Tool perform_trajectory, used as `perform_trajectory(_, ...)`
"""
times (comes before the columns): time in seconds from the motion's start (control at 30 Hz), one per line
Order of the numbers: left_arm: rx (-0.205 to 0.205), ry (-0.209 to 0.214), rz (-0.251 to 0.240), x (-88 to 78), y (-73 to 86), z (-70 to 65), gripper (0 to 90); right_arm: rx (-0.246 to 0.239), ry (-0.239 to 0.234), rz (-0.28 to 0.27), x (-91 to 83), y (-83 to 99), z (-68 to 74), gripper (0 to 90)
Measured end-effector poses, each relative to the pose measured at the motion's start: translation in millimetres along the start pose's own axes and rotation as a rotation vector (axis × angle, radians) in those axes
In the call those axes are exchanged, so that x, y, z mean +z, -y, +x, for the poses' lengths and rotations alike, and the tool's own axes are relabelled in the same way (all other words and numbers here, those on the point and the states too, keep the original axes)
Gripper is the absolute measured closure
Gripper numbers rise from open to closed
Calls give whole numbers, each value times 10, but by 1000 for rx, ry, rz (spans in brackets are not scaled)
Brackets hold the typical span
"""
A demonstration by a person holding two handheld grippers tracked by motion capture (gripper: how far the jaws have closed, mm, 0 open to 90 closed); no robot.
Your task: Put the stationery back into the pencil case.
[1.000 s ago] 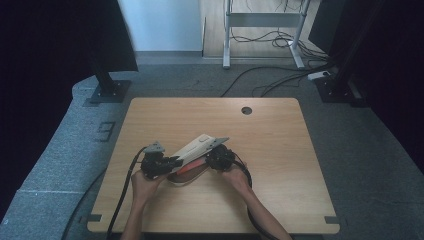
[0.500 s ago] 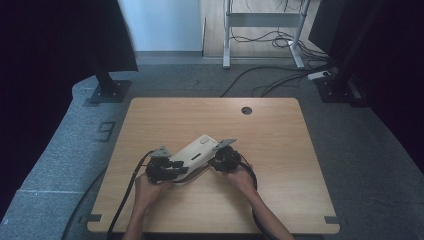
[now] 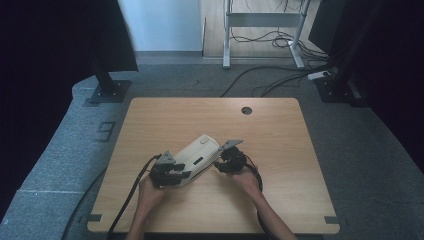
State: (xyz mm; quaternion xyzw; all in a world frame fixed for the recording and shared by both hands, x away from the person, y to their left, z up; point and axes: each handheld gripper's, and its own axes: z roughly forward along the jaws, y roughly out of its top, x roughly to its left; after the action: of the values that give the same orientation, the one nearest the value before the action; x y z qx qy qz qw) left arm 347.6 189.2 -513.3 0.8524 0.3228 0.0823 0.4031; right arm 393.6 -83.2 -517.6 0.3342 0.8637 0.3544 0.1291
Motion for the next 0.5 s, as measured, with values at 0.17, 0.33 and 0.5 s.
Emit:
perform_trajectory(0.17, 1, -14, -3, -37, -15, -36, 406, -6, -13, -14, -72, 1, 17, 392)
perform_trajectory(0.33, -22, -18, -14, -124, -32, -33, 285, -28, -11, -32, -157, 15, 36, 282)
perform_trajectory(0.5, -43, -23, -16, -233, -39, -30, 181, -46, -19, -45, -244, 44, 44, 190)
